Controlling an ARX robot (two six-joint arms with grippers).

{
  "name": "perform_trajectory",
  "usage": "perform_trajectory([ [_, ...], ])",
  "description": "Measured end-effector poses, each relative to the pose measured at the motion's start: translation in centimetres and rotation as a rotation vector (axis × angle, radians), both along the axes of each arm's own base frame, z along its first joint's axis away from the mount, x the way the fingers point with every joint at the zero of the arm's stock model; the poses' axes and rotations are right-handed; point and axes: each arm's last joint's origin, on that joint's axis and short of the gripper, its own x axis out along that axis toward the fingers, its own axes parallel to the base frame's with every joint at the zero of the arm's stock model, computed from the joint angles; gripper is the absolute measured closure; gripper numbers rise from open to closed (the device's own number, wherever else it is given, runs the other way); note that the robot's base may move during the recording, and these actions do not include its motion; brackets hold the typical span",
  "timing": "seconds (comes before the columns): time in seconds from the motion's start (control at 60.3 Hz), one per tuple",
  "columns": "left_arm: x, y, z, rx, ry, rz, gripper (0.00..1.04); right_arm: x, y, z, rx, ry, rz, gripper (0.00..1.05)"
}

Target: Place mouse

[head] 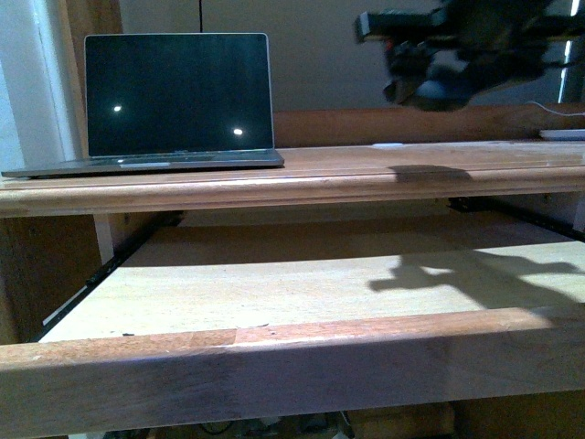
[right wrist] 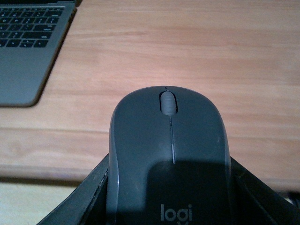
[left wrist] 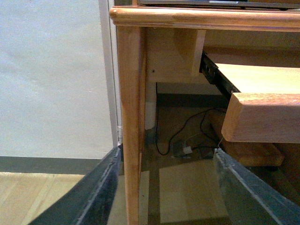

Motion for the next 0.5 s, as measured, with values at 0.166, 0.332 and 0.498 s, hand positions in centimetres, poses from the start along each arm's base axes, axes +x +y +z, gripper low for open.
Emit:
perform_trajectory([
  [0.166,0.0,0.0,0.0,0.0,0.0,0.0,0.14,4.2,3.4,-1.7,-0.006,0.016,-0.066,0.5],
  [0.332,0.0,0.0,0.0,0.001,0.0,0.0,0.08,7.1,4.0,-3.1,-0.007,0.002,-0.157,0.5],
  [0.498,0.0,0.0,0.0,0.001,0.0,0.0,0.08,8.6,4.2,-4.4,0.0,-0.008,-0.193,0.5],
])
